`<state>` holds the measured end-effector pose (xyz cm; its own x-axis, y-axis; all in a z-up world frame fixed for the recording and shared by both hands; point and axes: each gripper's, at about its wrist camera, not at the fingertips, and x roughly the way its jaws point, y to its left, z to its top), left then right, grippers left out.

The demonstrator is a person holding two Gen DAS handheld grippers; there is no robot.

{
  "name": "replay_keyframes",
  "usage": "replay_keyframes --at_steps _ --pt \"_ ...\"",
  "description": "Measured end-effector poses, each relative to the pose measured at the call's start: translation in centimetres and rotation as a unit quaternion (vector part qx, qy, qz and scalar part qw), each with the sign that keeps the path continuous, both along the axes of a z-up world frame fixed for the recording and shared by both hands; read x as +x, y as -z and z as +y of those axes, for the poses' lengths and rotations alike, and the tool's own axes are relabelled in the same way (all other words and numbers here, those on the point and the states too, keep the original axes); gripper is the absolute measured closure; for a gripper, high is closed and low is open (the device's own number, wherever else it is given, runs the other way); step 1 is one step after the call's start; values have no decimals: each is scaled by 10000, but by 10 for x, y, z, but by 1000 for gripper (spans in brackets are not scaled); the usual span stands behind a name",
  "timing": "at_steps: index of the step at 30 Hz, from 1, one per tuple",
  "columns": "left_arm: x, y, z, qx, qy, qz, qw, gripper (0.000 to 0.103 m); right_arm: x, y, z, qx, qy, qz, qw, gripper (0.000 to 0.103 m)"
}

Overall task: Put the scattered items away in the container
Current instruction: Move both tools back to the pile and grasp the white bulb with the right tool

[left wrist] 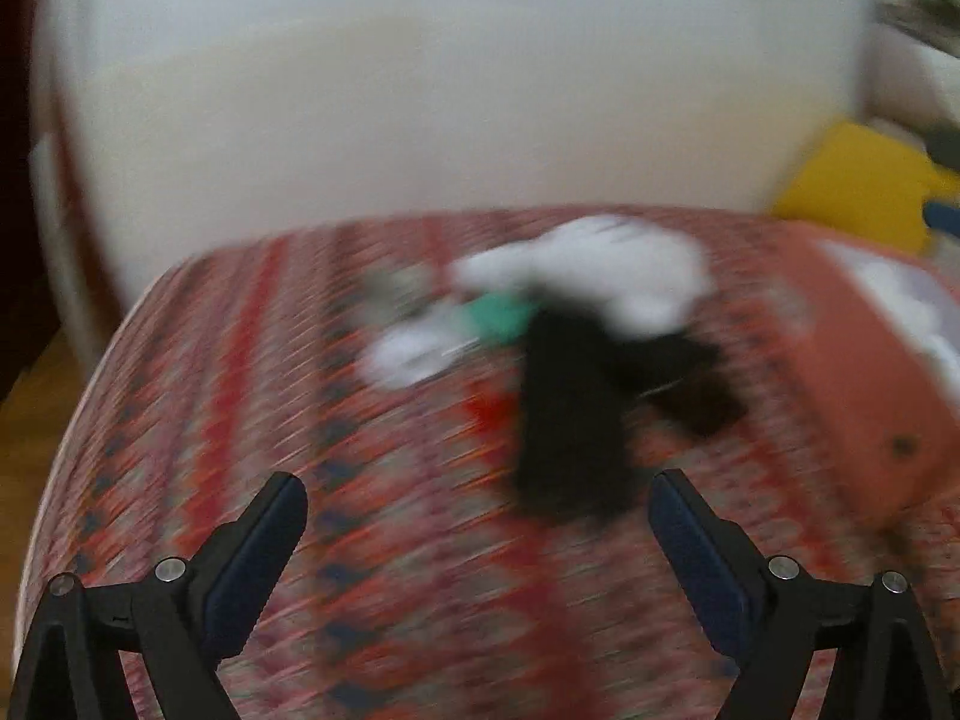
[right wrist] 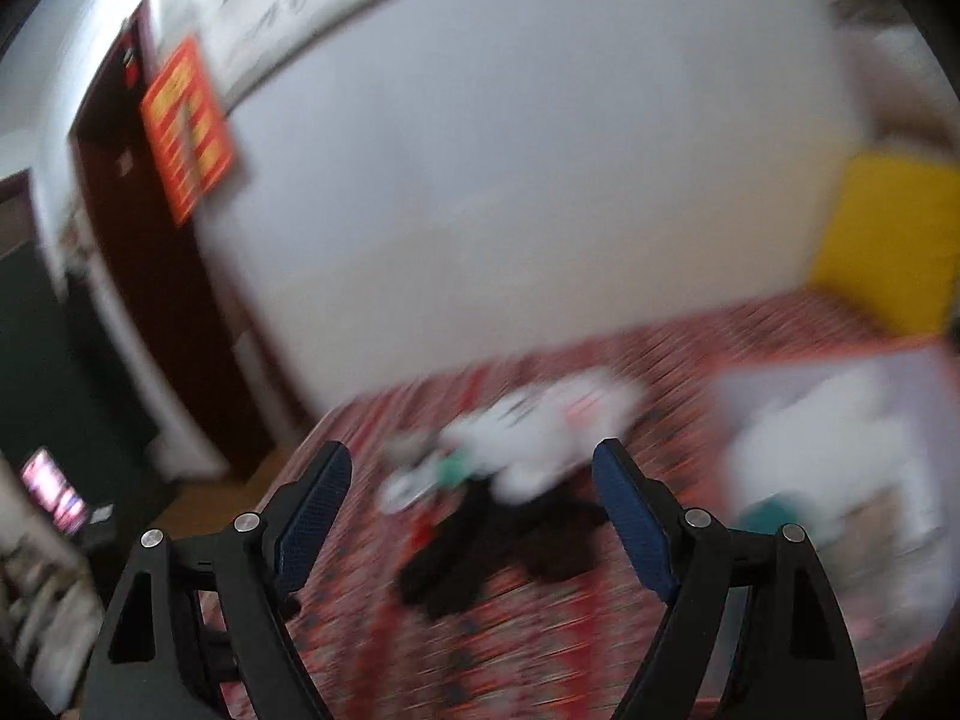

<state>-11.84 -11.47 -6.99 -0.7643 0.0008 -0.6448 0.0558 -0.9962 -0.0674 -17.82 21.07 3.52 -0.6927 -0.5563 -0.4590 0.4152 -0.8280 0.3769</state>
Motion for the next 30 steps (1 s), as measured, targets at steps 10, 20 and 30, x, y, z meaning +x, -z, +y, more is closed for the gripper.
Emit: replay_keyframes --at_steps 10,20,30 --pt "-128 62 -30 162 841 -490 9951 8 -158 133 -182 485 -768 -2364 9674 35" --pt "-245 122 -23 112 1065 -994 9893 4 -277 219 -222 443 -870 -3408 9351 54" --pt "-241 117 -15 313 936 -844 9915 64 -266 212 -174 -211 -811 -3235 9425 73"
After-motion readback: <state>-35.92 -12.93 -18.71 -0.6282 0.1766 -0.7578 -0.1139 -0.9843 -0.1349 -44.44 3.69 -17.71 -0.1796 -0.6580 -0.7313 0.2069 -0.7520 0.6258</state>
